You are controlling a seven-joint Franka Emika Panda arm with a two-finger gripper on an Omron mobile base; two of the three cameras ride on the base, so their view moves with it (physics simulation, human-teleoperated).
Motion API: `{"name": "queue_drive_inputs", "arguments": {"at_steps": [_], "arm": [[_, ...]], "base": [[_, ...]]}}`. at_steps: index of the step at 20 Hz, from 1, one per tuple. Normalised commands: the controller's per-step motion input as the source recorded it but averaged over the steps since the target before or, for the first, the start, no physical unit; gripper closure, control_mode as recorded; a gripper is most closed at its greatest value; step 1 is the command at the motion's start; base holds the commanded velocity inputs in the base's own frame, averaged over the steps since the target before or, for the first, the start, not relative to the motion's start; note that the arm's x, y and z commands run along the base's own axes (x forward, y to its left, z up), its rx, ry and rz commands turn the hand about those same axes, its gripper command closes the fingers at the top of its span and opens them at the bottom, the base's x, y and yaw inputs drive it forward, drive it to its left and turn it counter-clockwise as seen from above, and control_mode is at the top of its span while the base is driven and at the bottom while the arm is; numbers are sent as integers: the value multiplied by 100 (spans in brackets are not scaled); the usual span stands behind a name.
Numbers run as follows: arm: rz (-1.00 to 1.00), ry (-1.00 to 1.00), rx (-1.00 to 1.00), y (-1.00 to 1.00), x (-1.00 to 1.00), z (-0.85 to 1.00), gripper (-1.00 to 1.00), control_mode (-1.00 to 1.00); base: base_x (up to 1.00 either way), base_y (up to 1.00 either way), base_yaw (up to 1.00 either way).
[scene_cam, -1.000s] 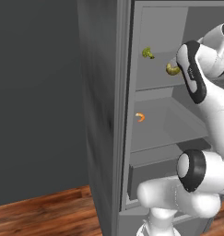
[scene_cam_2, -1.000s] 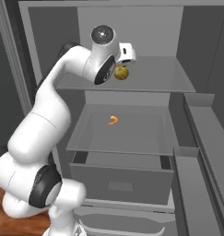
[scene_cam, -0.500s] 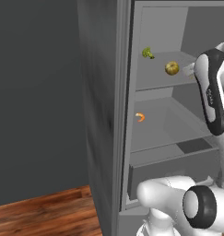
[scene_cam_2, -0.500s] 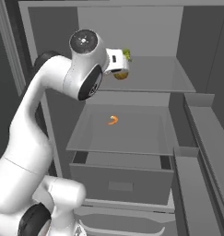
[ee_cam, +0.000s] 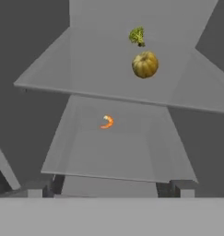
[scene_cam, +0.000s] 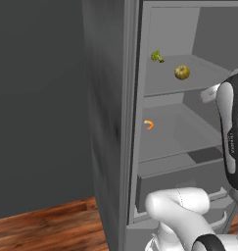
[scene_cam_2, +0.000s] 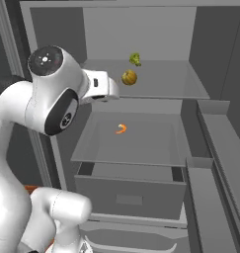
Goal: Transport the fish and squash to the fridge. Place the fish on the rack containing meat and place the squash on the rack containing the vegetable, ensuring meats and vegetables are on different racks.
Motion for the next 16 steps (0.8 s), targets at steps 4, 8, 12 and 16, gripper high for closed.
{"name": "queue_drive_inputs", "arguments": {"at_steps": [4, 8, 12, 16], "arm": [[-10, 21, 0, 33, -82, -7, -100, -100], [-7, 10, 2, 16, -37, -9, -100, -100], [-5, 0, 1, 11, -56, -12, -100, -100], [-5, 1, 0, 14, -29, -36, -100, -100]], "base": [[0, 0, 0], [0, 0, 0], [0, 0, 0], [0, 0, 0]]}}
